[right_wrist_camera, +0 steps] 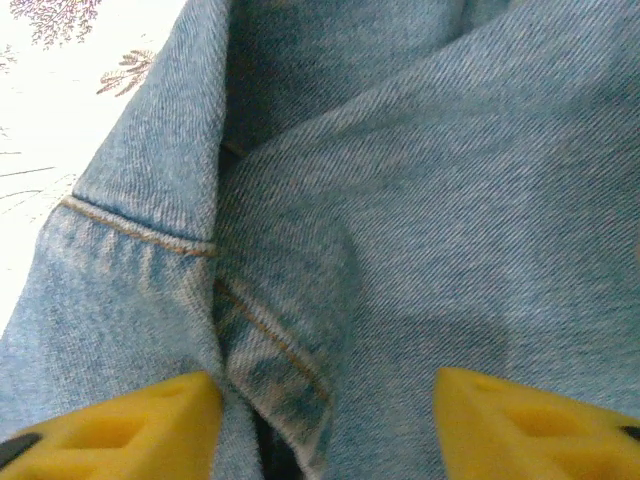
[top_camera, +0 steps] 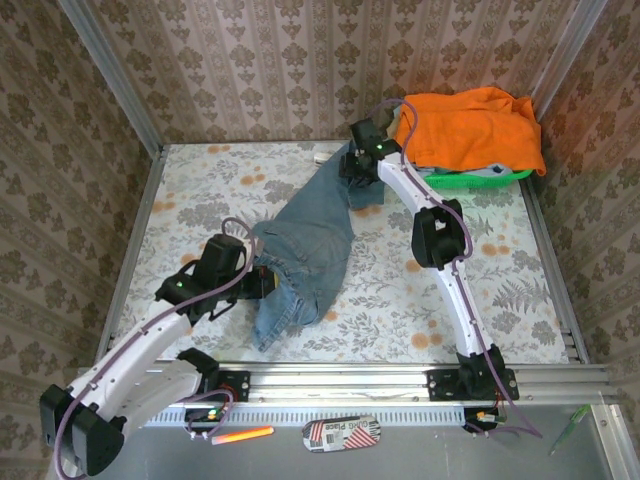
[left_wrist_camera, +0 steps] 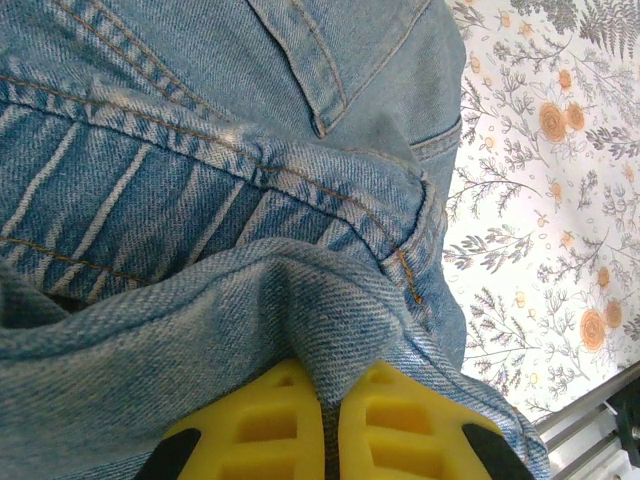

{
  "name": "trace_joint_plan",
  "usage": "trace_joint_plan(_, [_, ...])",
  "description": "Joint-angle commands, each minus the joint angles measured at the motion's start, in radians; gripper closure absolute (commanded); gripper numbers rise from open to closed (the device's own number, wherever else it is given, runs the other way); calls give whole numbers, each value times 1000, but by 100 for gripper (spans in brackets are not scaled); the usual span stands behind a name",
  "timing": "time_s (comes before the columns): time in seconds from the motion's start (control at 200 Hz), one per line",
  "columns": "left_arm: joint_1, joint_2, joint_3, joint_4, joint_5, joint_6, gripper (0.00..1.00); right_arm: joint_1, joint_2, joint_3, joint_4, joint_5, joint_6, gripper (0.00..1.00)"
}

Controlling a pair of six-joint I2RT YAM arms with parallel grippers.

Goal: Fold and stack the trousers

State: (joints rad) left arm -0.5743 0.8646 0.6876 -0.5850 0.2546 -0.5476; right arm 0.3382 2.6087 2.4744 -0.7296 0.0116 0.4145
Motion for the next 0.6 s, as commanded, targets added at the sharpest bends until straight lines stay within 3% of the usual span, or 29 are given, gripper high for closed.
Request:
trace_joint_plan(0.0, [8,13,30,53,26,26,100,10,8,37,-34,-133,-26,52])
trace_joint_plan(0.135, [8,23,35,56,31,28,100,9,22,34,-20,-181,-35,88])
trace_joint_plan(0.205, [8,24,40,52,30,33,100,7,14,23,-35,-162,-39,100])
trace_joint_plan(0.325, [9,22,50,40,28,38,100,15,-78,-80,3,-97,-52,100])
trace_joint_plan(0.595, [9,17,75,16,20,58,100,19,-438,-491,223,134,-35,100])
